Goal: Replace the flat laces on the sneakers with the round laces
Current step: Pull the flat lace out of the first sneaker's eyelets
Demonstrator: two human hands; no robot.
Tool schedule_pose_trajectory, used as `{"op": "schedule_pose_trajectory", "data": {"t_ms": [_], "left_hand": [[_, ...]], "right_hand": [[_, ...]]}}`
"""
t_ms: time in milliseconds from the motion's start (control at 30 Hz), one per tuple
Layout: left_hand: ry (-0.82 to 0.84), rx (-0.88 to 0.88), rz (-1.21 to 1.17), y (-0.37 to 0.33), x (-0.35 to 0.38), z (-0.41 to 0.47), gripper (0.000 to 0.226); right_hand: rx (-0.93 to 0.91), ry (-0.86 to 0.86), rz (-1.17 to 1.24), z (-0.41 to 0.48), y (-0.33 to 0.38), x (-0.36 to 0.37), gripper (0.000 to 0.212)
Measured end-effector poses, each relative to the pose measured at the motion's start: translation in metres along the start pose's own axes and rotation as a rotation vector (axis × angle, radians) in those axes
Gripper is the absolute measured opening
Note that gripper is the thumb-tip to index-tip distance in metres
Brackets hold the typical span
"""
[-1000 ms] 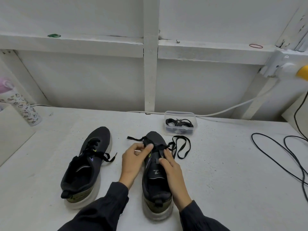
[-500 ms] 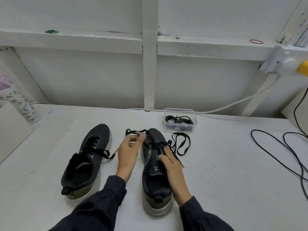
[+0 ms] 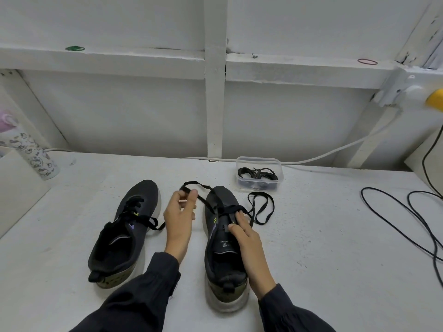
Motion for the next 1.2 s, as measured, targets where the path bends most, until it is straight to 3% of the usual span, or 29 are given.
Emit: {"op": "schedule_pose_trajectory", "data": {"t_ms": [167, 300, 500, 667, 733, 867, 1033, 1200], "left_hand": [[0.184, -0.079, 0.146, 0.030, 0.020, -0.017, 0.024], [0.126, 0.049, 0.214, 0.020, 0.014, -0.006, 0.015], [-0.060, 0.102, -0.008, -0.004, -0.012, 0.007, 0.016], [0.162, -0.060, 0.076, 0.023, 0.010, -0.012, 0.017], [0.216, -0.029, 0.153, 0.031, 0.017, -0.016, 0.016], [0.174, 0.102, 0.236, 0.023, 0.013, -0.007, 0.013], [-0.016, 0.119, 0.084, 0.004, -0.003, 0.002, 0.013], [0.100, 0.070, 0.101, 0.020, 0.009, -0.010, 0.008]], "right_hand": [[0.000, -0.021, 0.020, -0.001, 0.003, 0.002, 0.061], [0.011, -0.013, 0.022, -0.001, 0.002, 0.002, 0.059], [0.011, 0.002, 0.010, 0.001, -0.001, 0.001, 0.060], [0.004, -0.030, 0.031, 0.000, 0.002, 0.003, 0.062], [0.003, -0.042, 0.040, 0.002, -0.002, 0.002, 0.061], [-0.002, -0.024, 0.026, -0.001, 0.005, 0.004, 0.054], [-0.003, 0.003, -0.005, 0.000, 0.001, 0.000, 0.057], [-0.007, -0.009, -0.017, 0.000, 0.001, 0.001, 0.057]]}}
Point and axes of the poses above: each hand's wrist, its own z-axis towards the middle knuckle, its own x-axis out of the palm, y = z × x, the point moved 7 cm from there along z, towards the middle knuckle, and after that the axes turned 2 degrees about -z, right-handed, at the moved point
